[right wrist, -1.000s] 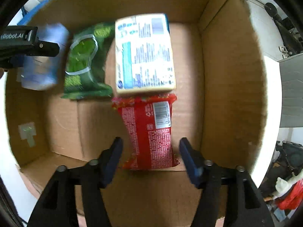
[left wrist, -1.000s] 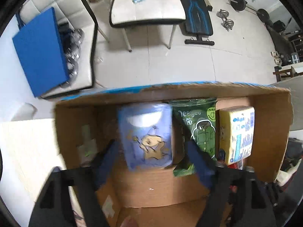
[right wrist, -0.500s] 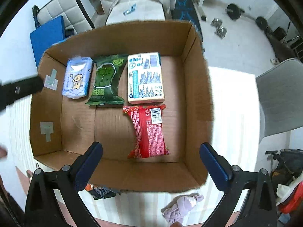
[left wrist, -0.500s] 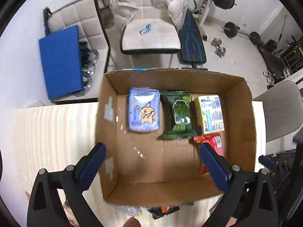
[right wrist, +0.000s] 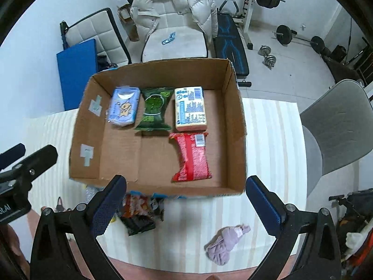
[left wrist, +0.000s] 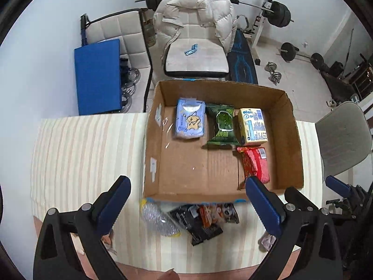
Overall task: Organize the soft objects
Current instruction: 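Grasp the orange panda snack bag with the right gripper while the left grasps the black bag, then lower both held bags into the box and open both grippers, then grasp the lilac sock with the right gripper while the left grasps the silver sponge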
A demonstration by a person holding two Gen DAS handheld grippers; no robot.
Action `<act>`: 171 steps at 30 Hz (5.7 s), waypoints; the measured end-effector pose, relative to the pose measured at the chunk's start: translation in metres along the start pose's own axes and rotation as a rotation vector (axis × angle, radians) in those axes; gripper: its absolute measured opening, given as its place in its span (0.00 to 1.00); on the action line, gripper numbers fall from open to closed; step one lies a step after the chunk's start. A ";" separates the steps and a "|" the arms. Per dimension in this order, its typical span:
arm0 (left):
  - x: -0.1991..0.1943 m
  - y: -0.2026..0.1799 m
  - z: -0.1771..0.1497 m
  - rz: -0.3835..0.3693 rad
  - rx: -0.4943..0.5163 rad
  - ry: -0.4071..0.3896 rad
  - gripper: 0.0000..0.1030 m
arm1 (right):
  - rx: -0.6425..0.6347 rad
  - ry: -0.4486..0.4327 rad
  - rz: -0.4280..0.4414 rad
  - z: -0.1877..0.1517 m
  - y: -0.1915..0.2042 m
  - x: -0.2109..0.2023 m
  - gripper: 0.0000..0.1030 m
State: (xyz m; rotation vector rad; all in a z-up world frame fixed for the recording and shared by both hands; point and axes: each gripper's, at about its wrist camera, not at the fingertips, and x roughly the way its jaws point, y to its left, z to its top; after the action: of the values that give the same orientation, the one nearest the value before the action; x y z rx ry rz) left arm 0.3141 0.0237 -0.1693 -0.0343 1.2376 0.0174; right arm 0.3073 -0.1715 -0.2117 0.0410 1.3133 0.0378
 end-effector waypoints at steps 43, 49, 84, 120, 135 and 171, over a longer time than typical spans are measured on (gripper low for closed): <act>0.184 0.051 -0.215 -0.087 -0.263 0.442 0.49 | -0.009 0.126 0.170 -0.094 0.062 0.162 0.91; 0.193 0.057 -0.214 -0.108 -0.280 0.474 0.53 | -0.037 0.209 0.153 -0.095 0.083 0.189 0.63; 0.056 -0.029 -0.136 -0.253 -0.119 0.260 0.39 | 0.009 0.205 0.253 -0.160 0.025 0.076 0.55; 0.202 0.000 0.046 -0.260 -0.042 0.463 0.75 | -0.050 0.268 0.186 0.041 0.038 0.178 0.69; 0.094 0.027 0.018 -0.114 -0.056 0.168 0.97 | -0.050 0.146 0.060 0.031 0.023 0.110 1.00; 0.030 0.080 -0.092 -0.031 -0.263 0.109 0.97 | 0.197 -0.036 0.049 -0.098 -0.032 -0.025 1.00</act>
State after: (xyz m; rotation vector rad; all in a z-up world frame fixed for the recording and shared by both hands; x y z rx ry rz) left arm 0.2347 0.1003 -0.2285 -0.2860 1.3366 0.1533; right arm 0.2064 -0.2038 -0.2140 0.2406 1.2767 -0.0504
